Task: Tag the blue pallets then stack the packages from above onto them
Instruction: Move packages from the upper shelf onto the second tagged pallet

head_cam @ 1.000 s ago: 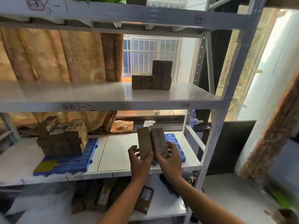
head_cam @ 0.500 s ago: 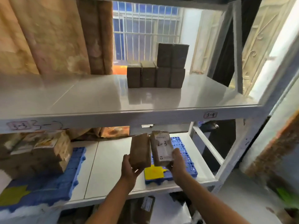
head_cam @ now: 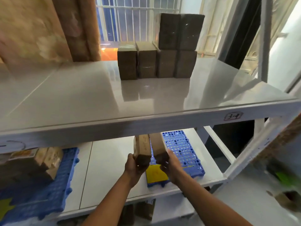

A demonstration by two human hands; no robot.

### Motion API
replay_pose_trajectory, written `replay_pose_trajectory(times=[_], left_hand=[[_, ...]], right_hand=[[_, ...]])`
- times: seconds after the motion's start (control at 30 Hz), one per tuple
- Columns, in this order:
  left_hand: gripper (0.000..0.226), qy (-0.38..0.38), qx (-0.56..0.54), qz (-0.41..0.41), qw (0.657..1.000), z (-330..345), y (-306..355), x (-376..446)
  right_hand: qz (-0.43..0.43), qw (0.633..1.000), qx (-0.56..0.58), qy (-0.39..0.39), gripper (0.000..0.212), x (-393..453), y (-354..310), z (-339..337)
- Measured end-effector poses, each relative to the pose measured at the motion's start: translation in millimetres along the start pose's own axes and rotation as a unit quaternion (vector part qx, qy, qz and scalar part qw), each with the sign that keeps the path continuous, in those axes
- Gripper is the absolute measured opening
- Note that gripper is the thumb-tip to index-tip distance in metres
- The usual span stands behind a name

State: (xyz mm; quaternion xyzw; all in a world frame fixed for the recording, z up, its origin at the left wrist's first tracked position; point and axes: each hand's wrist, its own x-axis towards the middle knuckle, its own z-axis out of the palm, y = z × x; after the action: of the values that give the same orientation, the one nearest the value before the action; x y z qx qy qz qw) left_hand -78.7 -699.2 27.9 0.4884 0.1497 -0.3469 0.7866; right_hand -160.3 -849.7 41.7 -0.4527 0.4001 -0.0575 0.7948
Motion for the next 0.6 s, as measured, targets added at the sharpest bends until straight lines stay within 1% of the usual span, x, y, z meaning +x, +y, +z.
replay_pose_trajectory(times=[0.07, 0.13, 0.2, 0.27, 0.33, 0.4, 0.47, 0.5, 0.57, 0.6], left_hand=[[0.038, -0.004, 0.048, 0.026, 0.998, 4.0, -4.2, 2.9], [0.03, -0.002, 0.081, 0.072, 0.994, 6.5, -3.8, 6.4], [0.033, 0.009, 0.102, 0.12, 0.988, 6.5, -0.1, 9.8], [0.036, 0.031, 0.179, 0.182, 0.966, 5.4, 6.0, 11.0], [0.038, 0.05, 0.257, 0.216, 0.941, 5.5, 8.9, 8.7], [0.029, 0.048, 0.277, 0.209, 0.936, 7.3, 8.7, 2.8], [0.036, 0.045, 0.29, 0.188, 0.937, 8.9, 6.3, 0.4], [0.037, 0.041, 0.297, 0.185, 0.936, 9.9, 5.4, 1.6], [0.028, 0.029, 0.314, 0.188, 0.93, 10.8, 2.6, 8.2], [0.029, 0.028, 0.32, 0.185, 0.929, 12.1, 1.1, 11.9]], right_hand=[[0.003, 0.999, -0.037, -0.018, 0.033, 0.4, -0.4, 4.9], [-0.008, 0.996, -0.081, -0.04, 0.025, -2.1, -4.5, 10.2], [-0.038, 0.993, -0.103, -0.045, 0.023, -1.1, -8.6, 9.7], [-0.077, 0.988, -0.131, -0.035, 0.025, 2.8, -9.2, 1.7], [-0.126, 0.976, -0.179, -0.016, 0.029, 8.4, -6.6, -8.2], [-0.166, 0.961, -0.221, 0.017, 0.03, 13.5, -4.6, -13.8], [-0.151, 0.961, -0.226, 0.042, 0.03, 14.5, -4.1, -12.2], [-0.137, 0.964, -0.22, 0.05, 0.034, 14.4, -4.4, -9.1], [-0.137, 0.965, -0.214, 0.062, 0.035, 19.1, -2.8, -4.5], [-0.145, 0.961, -0.227, 0.061, 0.033, 21.9, -1.9, -2.3]])
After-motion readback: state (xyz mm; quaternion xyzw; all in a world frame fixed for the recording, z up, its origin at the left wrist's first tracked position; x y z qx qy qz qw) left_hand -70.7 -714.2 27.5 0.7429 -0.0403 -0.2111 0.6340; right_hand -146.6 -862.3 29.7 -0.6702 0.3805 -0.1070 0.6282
